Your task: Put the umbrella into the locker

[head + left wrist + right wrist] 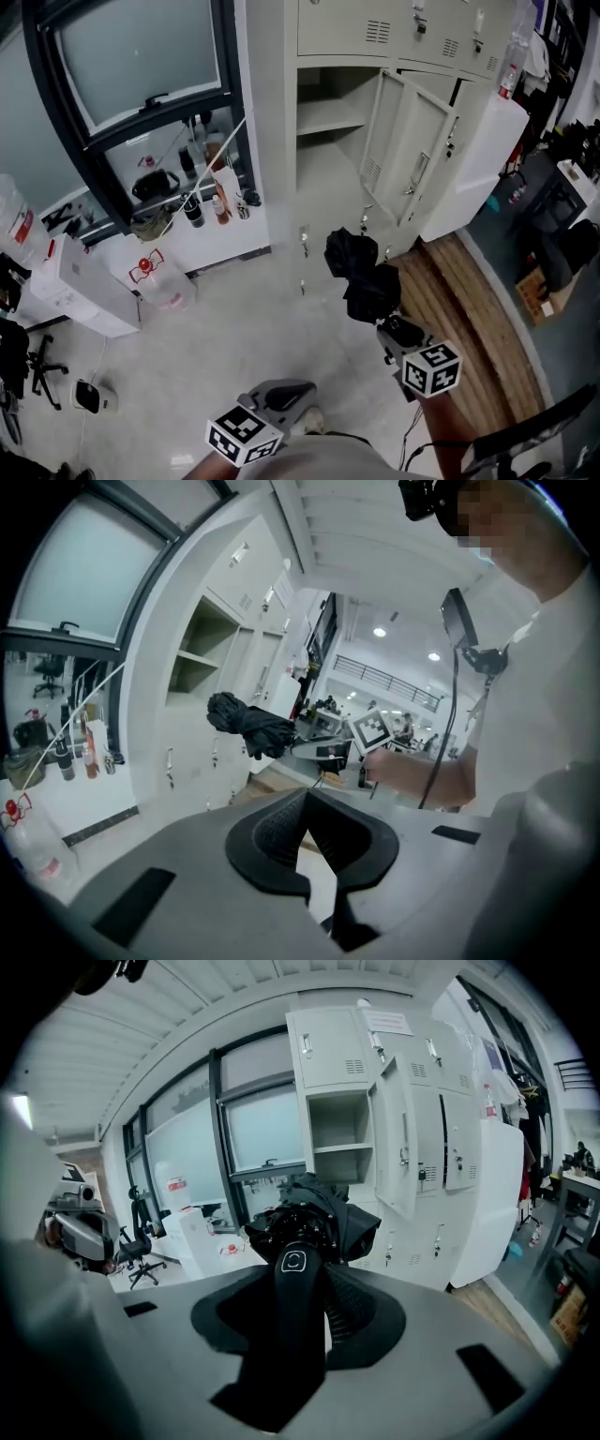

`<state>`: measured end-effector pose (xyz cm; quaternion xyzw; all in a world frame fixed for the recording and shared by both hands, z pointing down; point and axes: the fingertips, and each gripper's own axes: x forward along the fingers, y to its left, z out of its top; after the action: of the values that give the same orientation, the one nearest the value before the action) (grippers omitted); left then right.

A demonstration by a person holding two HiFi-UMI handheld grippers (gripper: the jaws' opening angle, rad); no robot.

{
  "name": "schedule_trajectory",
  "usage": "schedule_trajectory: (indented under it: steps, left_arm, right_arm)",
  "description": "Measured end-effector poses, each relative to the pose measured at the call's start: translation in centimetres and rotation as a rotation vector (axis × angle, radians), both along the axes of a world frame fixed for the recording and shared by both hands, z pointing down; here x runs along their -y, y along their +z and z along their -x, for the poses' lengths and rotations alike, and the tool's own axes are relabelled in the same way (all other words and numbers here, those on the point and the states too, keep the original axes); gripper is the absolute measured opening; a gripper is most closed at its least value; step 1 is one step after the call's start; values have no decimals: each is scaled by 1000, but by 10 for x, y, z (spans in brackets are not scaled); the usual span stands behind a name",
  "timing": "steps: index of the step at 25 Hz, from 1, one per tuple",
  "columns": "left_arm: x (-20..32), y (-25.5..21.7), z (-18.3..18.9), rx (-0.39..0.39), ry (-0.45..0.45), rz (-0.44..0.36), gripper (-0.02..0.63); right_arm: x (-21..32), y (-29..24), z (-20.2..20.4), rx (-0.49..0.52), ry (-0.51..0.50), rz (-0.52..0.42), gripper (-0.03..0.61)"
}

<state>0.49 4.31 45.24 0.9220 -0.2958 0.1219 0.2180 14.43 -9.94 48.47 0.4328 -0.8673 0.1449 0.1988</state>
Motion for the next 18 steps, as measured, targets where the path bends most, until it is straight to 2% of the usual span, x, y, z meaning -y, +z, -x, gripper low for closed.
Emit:
schedule_trajectory:
  steps: [6,14,18]
  left_arm:
    - [56,0,29,0,4,-9,11]
    - [126,-23,66,8,127,-46,9]
    - [154,-30,89,-5,148,-67,11]
  right_arm:
    - [64,7,24,11,35,1,156]
    - [142,-6,58,-7,118,-18,156]
    - [176,-9,70,-3,151,-36,156]
